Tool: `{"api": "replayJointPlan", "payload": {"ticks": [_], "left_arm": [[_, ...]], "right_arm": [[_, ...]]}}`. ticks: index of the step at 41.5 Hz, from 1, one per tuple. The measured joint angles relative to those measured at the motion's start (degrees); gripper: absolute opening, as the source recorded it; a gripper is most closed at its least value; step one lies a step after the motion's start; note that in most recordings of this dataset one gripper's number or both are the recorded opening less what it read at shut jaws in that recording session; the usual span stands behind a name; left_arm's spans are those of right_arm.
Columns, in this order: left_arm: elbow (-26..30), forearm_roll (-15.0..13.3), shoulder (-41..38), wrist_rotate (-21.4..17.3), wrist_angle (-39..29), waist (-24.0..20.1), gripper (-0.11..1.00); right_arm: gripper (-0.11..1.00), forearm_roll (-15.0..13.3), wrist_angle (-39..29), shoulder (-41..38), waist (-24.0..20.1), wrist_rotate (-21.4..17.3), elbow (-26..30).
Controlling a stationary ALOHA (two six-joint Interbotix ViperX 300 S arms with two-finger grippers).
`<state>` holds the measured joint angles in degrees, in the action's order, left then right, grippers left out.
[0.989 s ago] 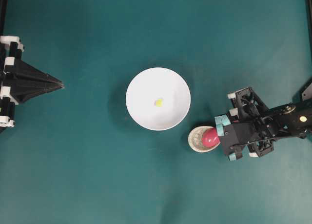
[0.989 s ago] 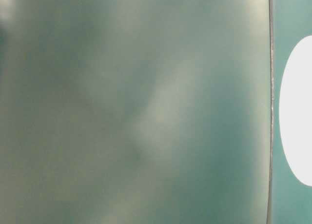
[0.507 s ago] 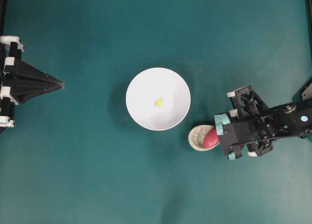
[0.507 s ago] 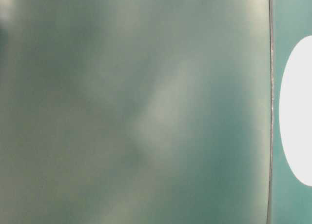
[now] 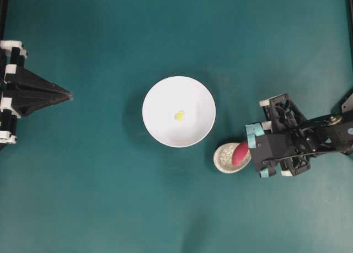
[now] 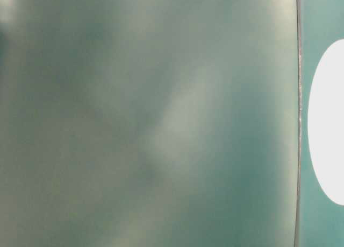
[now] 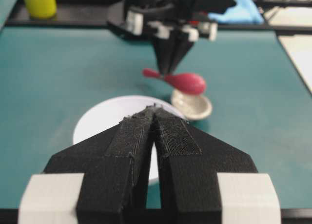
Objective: Scoop the yellow hexagonal prism block from the bowl with a spoon using the right arm.
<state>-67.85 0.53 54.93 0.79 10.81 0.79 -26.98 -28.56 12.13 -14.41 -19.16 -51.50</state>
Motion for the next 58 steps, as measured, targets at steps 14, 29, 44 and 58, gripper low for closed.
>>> {"api": "replayJointPlan", "payload": {"ticks": [14,29,44,58], "left_arm": [[0.0,0.1,0.0,0.1,0.0,-0.1,0.0],[0.0,0.0,-0.1,-0.3,0.1,0.0,0.0],[0.0,0.0,-0.1,-0.3,0.0,0.0,0.0],[0.0,0.0,0.0,-0.3,0.0,0.0,0.0]], "right_arm": [[0.11,7.9,-3.5,3.2,0.0,-4.5,2.7],[0.11,15.6,-7.3,3.1,0.0,-4.5,4.4],[0.11,19.2,-14.3,-1.0,0.0,-4.3,8.2],[0.11,23.6,-19.8,-4.4,-0.1,1.5,12.0]]}}
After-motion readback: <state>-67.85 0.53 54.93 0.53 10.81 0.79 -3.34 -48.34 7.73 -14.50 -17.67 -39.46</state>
